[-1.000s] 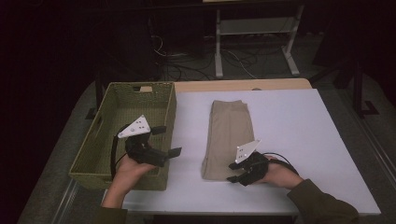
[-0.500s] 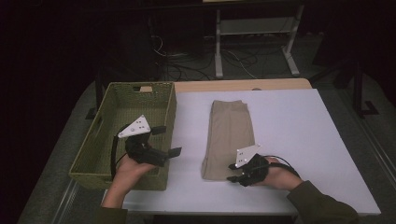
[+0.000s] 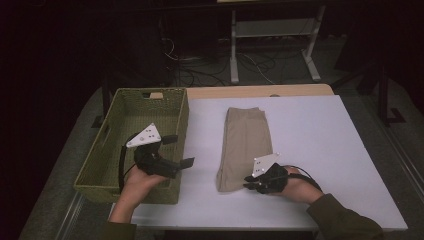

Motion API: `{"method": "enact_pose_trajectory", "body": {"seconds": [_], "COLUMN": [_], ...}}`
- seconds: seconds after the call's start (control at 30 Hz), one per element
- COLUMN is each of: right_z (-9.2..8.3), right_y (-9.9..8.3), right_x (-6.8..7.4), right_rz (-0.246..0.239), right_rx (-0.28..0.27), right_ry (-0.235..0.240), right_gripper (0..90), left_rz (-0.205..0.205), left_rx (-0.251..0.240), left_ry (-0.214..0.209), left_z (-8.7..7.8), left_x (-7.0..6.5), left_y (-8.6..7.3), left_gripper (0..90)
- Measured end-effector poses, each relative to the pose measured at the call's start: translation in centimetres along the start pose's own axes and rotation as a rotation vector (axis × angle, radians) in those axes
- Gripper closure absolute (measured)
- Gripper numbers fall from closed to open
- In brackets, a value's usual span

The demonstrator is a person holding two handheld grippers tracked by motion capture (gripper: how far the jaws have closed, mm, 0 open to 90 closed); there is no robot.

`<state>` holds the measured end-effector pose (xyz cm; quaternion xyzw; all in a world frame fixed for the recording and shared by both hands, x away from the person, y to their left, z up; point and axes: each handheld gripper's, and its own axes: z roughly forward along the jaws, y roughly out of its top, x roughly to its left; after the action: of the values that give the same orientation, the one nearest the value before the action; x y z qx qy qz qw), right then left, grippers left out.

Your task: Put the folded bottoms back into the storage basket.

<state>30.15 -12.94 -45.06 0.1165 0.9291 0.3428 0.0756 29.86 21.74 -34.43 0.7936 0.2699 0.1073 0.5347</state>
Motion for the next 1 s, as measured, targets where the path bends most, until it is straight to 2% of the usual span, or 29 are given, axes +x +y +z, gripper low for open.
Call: {"method": "enact_pose_trajectory", "body": {"seconds": [0.17, 0.47, 1.0], "right_z": [0.02, -0.06, -0.71], "right_y": [-0.01, -0.06, 0.15], "right_x": [-0.4, -0.98, -0.81], "right_rz": [0.024, 0.078, 0.077], "right_rx": [-0.003, -0.014, -0.025], "right_ry": [0.01, 0.046, 0.049], "right_gripper": [82.2, 83.4, 83.6], "left_rz": [-0.001, -0.007, -0.012], "left_rx": [0.004, 0.003, 0.003], "left_ry": [0.002, 0.004, 0.004], "left_z": [0.0, -0.02, -0.04], "left_x": [0.03, 0.1, 0.15], "left_y": [0.01, 0.01, 0.0], "left_gripper": [1.1, 1.2, 1.3]}}
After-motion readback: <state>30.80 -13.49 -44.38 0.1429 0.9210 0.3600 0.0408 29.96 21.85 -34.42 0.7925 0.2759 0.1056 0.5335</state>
